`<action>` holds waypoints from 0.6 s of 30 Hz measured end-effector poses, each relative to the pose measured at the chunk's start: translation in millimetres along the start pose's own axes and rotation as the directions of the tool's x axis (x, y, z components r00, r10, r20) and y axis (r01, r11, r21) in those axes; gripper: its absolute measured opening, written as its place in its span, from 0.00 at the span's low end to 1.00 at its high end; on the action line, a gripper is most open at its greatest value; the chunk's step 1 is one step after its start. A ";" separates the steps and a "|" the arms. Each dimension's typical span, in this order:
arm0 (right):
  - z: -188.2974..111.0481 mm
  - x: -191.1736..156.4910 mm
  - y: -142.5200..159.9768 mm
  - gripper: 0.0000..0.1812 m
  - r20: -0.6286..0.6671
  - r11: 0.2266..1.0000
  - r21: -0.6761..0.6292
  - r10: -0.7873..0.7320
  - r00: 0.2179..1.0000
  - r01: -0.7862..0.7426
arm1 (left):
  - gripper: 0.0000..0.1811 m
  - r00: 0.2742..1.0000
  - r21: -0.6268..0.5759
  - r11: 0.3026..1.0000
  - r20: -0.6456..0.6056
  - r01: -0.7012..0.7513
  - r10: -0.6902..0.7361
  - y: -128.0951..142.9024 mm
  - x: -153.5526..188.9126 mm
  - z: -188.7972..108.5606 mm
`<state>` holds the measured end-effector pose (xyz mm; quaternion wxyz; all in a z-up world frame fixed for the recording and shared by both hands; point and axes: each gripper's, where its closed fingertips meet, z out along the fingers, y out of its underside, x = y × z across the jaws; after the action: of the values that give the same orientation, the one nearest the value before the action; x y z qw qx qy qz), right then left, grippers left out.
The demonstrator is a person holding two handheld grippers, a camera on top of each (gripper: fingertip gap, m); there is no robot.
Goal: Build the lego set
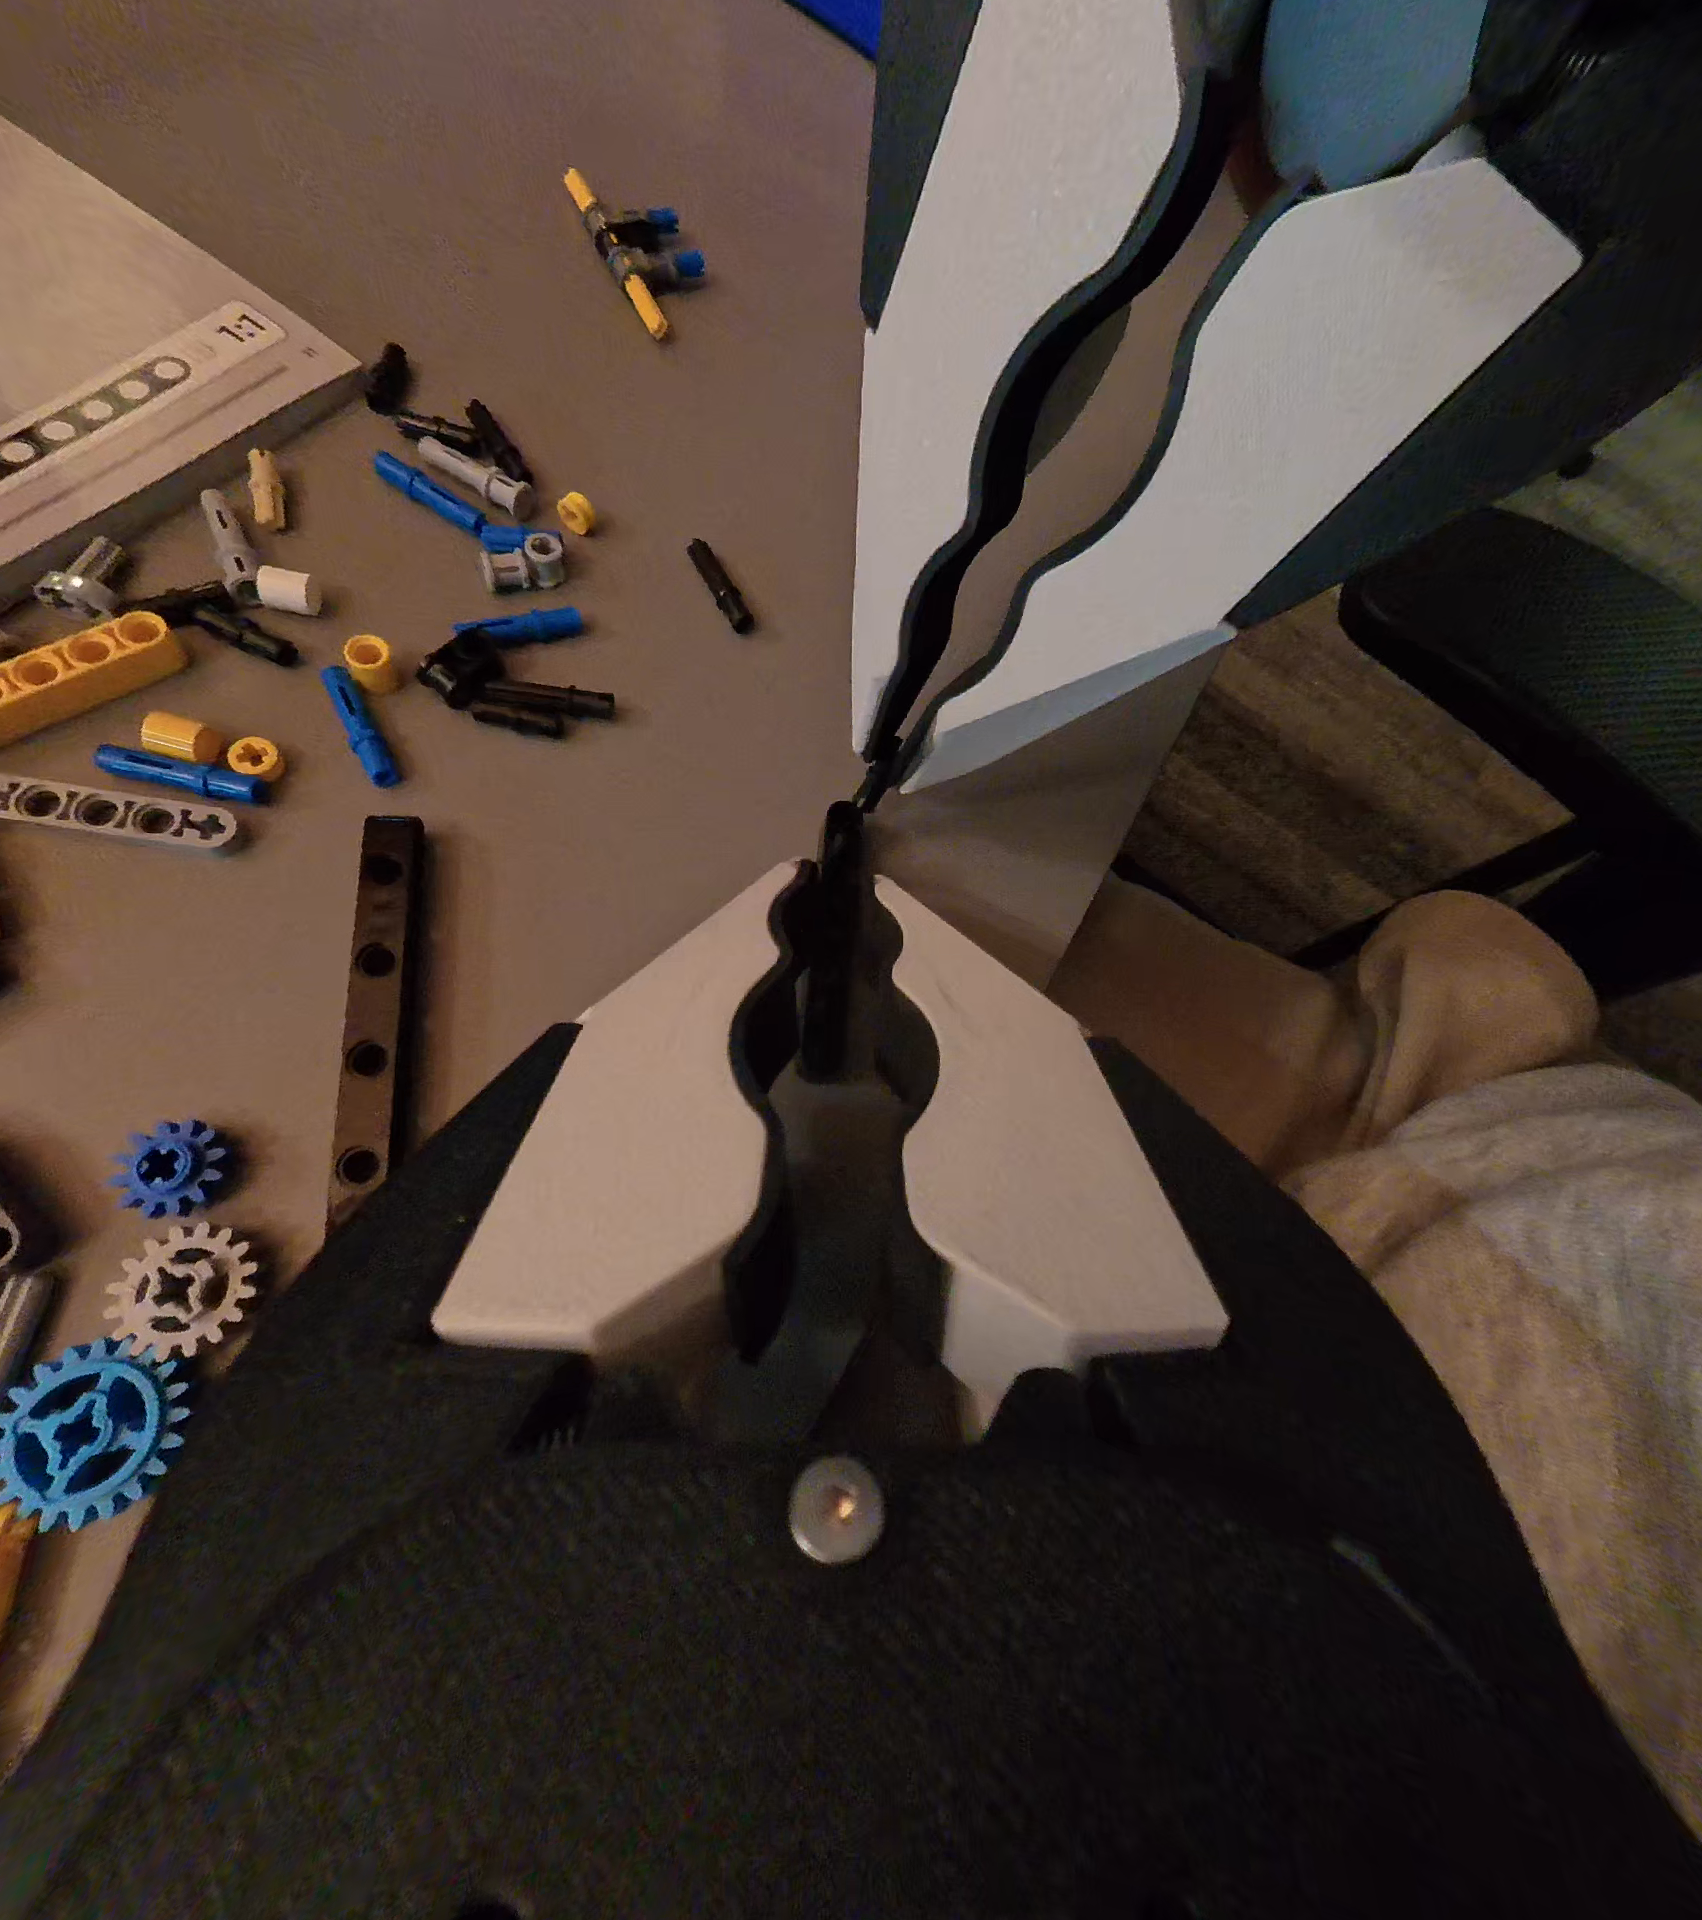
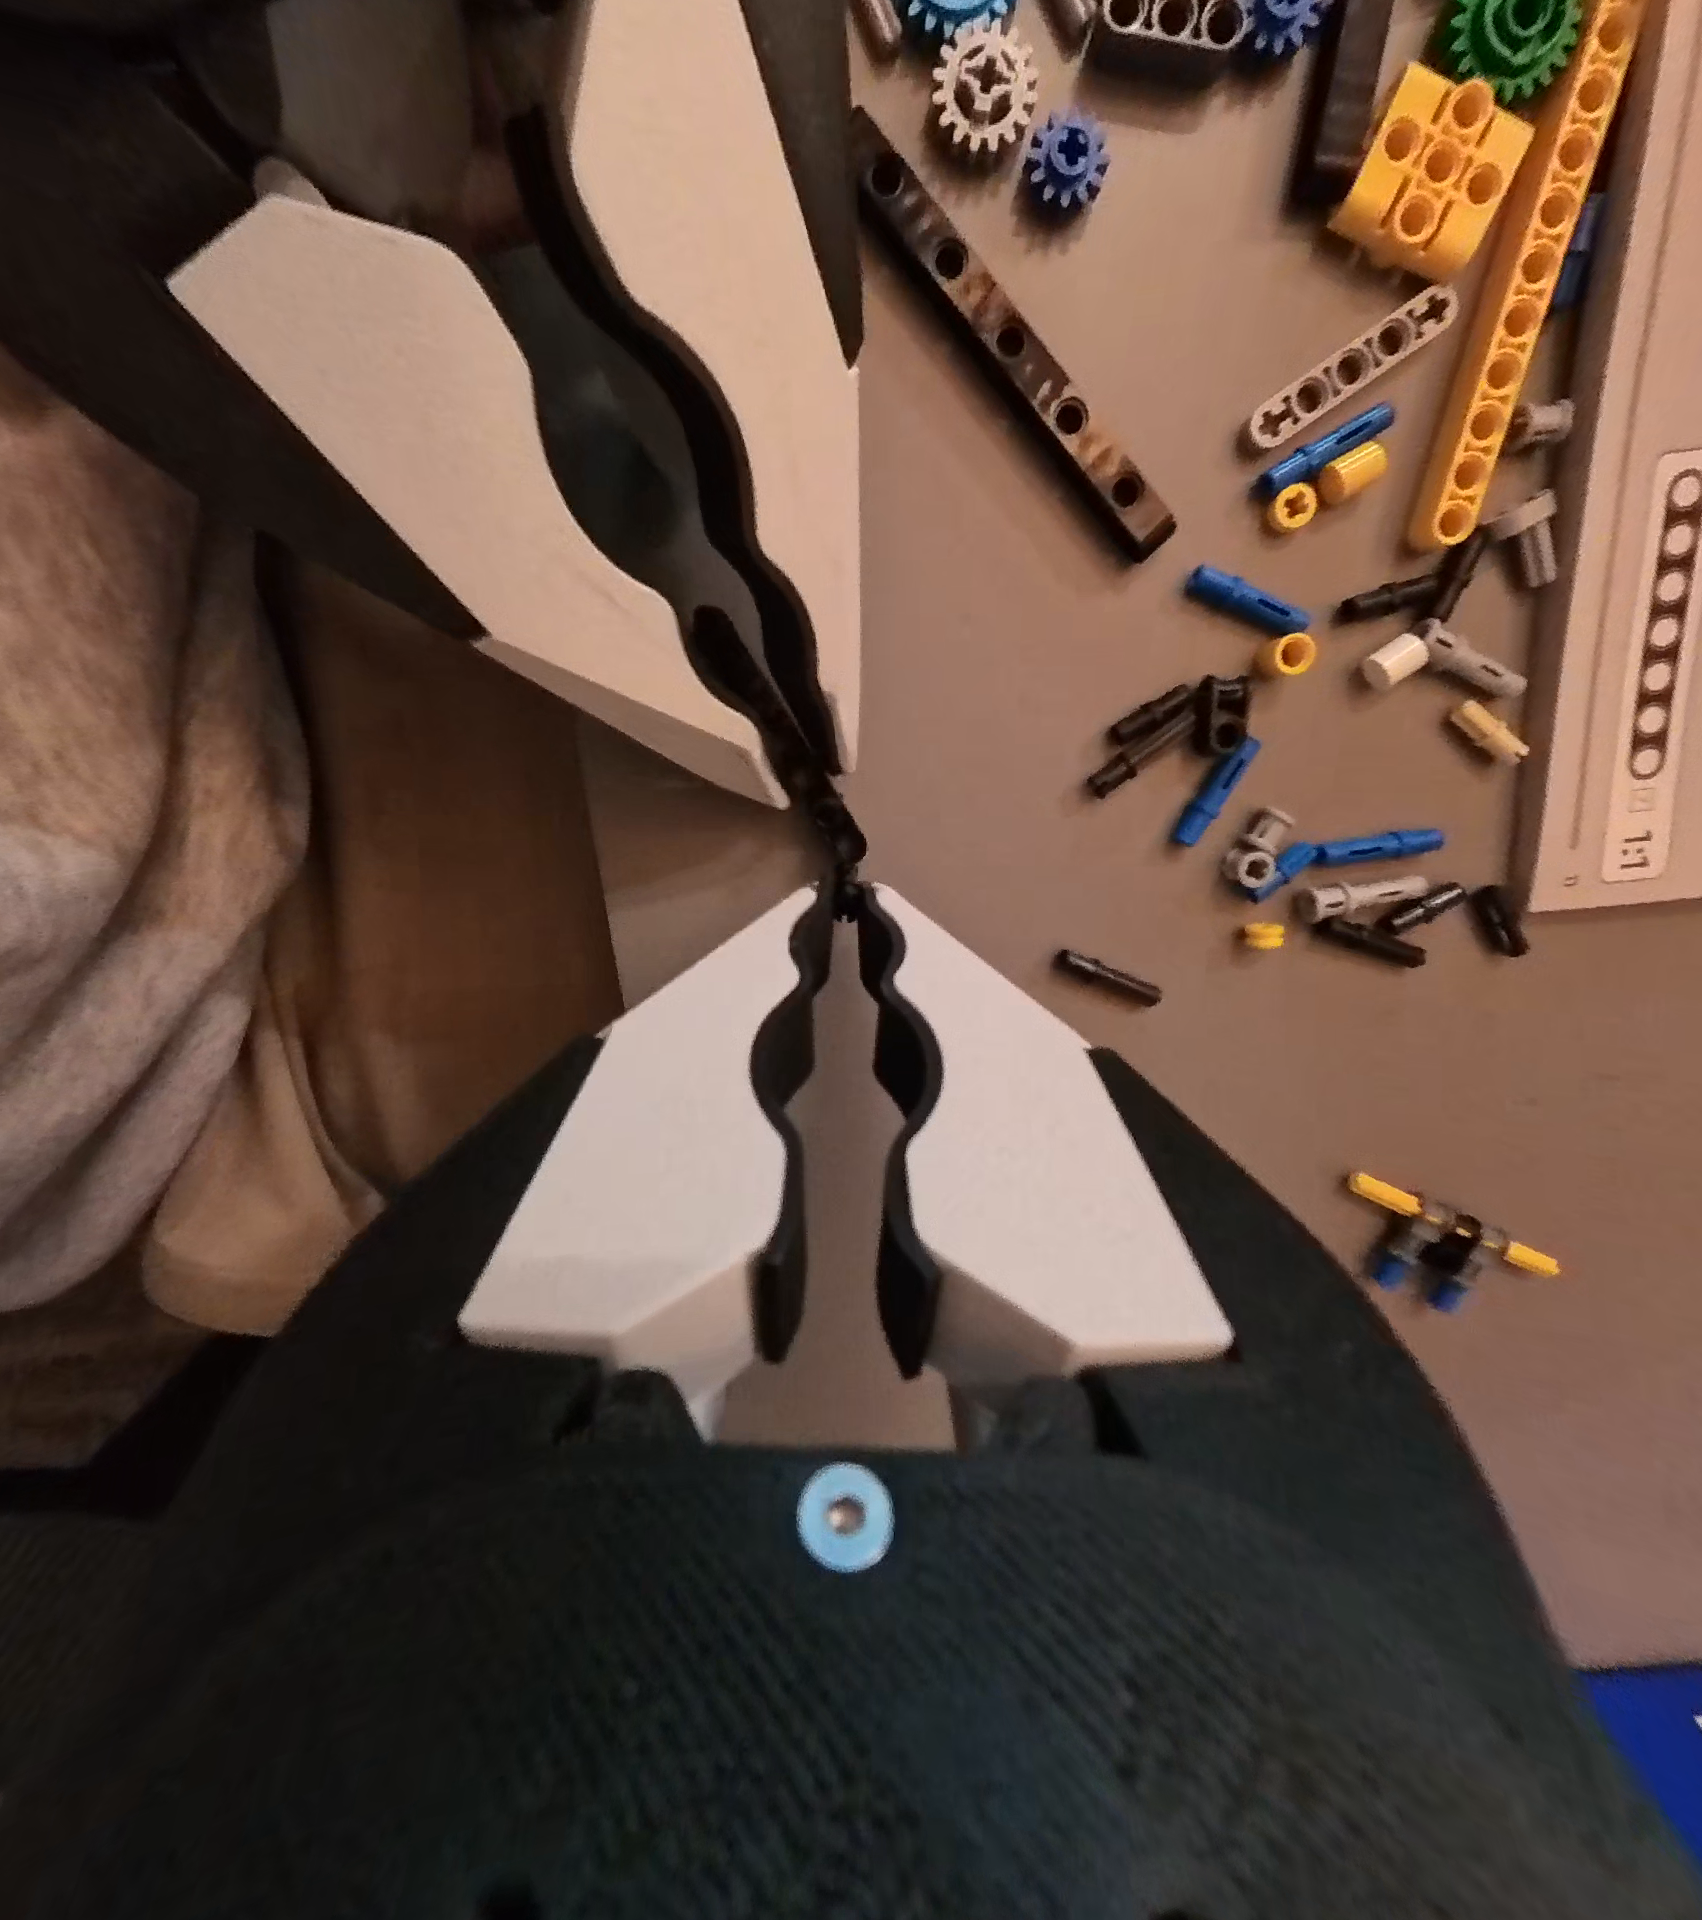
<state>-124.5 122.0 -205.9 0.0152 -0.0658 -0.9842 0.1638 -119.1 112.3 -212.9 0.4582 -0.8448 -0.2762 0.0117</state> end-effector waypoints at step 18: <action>-0.5 4.0 -7.8 0.02 0.007 0.999 -0.024 -0.035 0.999 0.035 | 0.02 1.000 0.028 0.999 -0.010 0.025 -0.025 -1.2 0.1 -2.4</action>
<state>-129.4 115.4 -202.9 0.0141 -0.0484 -0.9871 0.1521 -118.9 111.1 -210.5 0.4714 -0.8348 -0.2843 0.0058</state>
